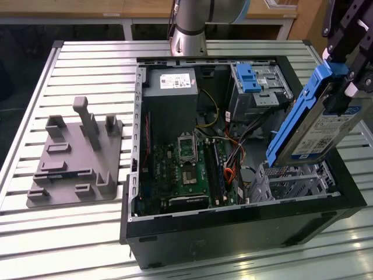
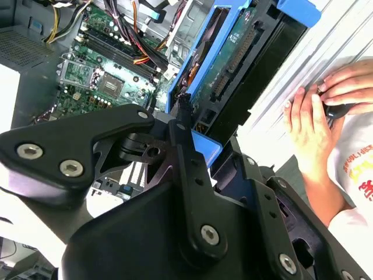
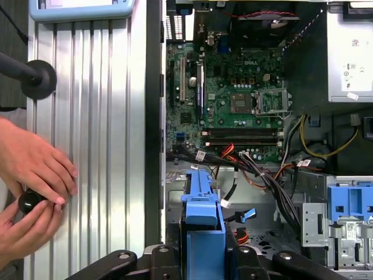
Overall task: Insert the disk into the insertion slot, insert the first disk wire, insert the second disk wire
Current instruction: 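Insert the disk into the insertion slot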
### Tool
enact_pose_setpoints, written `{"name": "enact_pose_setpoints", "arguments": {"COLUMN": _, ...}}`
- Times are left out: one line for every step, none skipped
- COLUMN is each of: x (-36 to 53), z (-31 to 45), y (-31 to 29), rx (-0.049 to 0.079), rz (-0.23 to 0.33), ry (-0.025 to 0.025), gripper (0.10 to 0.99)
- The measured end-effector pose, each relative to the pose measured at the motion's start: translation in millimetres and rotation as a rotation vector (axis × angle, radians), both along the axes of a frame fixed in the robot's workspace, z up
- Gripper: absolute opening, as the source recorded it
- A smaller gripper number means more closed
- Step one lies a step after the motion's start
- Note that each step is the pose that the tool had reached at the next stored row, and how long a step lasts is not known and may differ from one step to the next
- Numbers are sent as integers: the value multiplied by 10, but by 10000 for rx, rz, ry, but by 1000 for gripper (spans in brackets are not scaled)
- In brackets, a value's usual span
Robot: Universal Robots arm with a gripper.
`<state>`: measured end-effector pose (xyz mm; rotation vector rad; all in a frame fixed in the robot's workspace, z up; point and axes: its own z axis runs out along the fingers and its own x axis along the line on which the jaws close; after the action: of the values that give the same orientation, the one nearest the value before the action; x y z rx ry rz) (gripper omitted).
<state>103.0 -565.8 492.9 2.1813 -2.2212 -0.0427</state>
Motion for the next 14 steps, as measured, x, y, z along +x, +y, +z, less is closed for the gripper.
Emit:
{"name": "enact_pose_setpoints", "arguments": {"x": 0, "z": -1, "y": 0, "rx": 40, "rz": 0, "ry": -1, "gripper": 365}}
{"name": "enact_pose_setpoints", "arguments": {"x": 0, "z": -1, "y": -1, "rx": 88, "rz": 0, "ry": -2, "gripper": 365}}
{"name": "enact_pose_setpoints", "arguments": {"x": 0, "z": -1, "y": -1, "rx": 145, "rz": 0, "ry": -5, "gripper": 365}}
{"name": "enact_pose_setpoints", "arguments": {"x": 0, "z": 0, "y": -1, "rx": 205, "rz": -1, "ry": -7, "gripper": 365}}
{"name": "enact_pose_setpoints", "arguments": {"x": 0, "z": 0, "y": -1, "rx": 267, "rz": 0, "ry": -10, "gripper": 365}}
{"name": "enact_pose_setpoints", "arguments": {"x": 0, "z": -1, "y": -2, "rx": 336, "rz": 0, "ry": -13, "gripper": 365}}
{"name": "enact_pose_setpoints", "arguments": {"x": 0, "z": -1, "y": -3, "rx": 405, "rz": 0, "ry": -15, "gripper": 365}}
{"name": "enact_pose_setpoints", "arguments": {"x": 0, "z": -1, "y": -4, "rx": 477, "rz": 0, "ry": -18, "gripper": 365}}
{"name": "enact_pose_setpoints", "arguments": {"x": 0, "z": -1, "y": -6, "rx": 547, "rz": 0, "ry": -20, "gripper": 365}}
{"name": "enact_pose_setpoints", "arguments": {"x": 0, "z": -1, "y": -7, "rx": 608, "rz": 0, "ry": -21, "gripper": 365}}
{"name": "enact_pose_setpoints", "arguments": {"x": 0, "z": -1, "y": -8, "rx": 645, "rz": 0, "ry": -23, "gripper": 365}}
{"name": "enact_pose_setpoints", "arguments": {"x": 0, "z": -1, "y": -7, "rx": 648, "rz": 0, "ry": -22, "gripper": 365}}
{"name": "enact_pose_setpoints", "arguments": {"x": 0, "z": -1, "y": -7, "rx": 650, "rz": 0, "ry": -22, "gripper": 365}}
{"name": "enact_pose_setpoints", "arguments": {"x": 0, "z": -1, "y": -7, "rx": 651, "rz": 0, "ry": -22, "gripper": 365}}
